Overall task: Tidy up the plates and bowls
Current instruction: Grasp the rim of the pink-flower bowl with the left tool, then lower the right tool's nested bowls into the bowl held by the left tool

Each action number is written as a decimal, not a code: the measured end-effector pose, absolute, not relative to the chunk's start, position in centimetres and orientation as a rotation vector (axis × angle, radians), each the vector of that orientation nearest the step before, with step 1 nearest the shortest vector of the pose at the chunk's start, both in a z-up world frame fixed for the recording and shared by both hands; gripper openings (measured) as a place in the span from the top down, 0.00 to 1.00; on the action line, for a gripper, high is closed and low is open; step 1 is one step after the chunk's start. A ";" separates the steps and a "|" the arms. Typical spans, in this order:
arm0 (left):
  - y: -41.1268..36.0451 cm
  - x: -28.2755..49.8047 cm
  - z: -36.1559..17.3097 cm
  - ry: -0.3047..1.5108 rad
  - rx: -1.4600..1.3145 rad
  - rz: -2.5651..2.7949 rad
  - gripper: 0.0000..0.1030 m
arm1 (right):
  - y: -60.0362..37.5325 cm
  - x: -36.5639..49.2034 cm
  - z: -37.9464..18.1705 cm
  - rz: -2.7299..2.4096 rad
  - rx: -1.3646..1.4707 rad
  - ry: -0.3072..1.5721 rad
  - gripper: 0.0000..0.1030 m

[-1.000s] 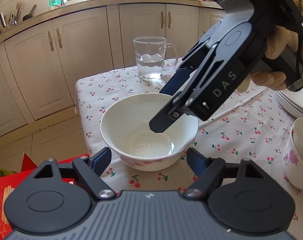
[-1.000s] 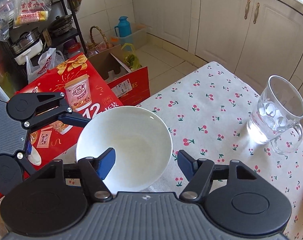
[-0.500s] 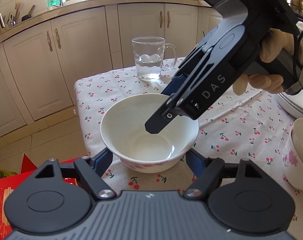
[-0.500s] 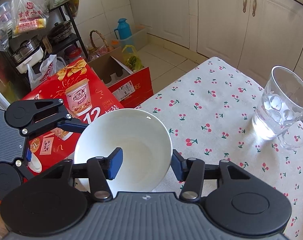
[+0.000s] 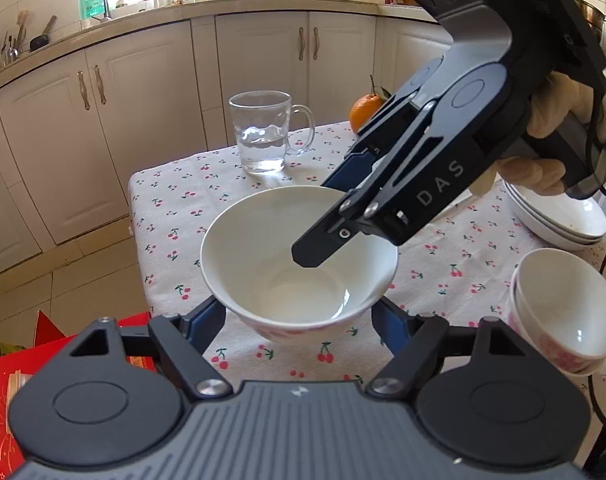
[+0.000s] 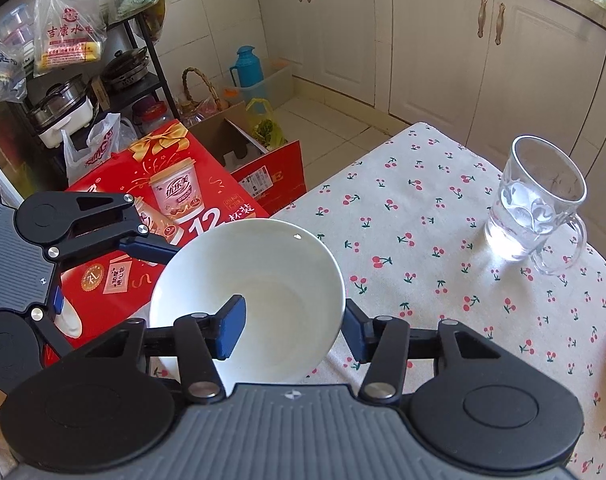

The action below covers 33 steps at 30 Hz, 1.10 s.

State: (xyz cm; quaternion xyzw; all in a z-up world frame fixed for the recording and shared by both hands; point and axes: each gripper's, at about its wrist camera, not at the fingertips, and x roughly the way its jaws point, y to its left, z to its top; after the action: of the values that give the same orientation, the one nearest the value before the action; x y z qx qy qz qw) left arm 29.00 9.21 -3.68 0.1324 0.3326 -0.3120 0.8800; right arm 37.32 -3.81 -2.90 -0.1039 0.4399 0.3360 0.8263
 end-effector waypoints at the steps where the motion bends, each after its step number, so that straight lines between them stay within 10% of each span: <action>1: 9.0 28.5 -3.4 0.692 0.279 -0.655 0.23 | -4.1 36.7 -2.5 0.712 -0.216 0.930 0.45; 33: 1.0 16.3 0.5 0.654 0.350 -0.830 0.23 | -13.7 19.5 2.1 0.579 -0.178 0.812 0.44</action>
State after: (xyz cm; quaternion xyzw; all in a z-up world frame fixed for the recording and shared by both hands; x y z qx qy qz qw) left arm 16.32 0.99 0.54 0.1662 0.3103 -0.3941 0.8490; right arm 19.46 -13.72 2.14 -0.0852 0.3890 0.2772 0.8744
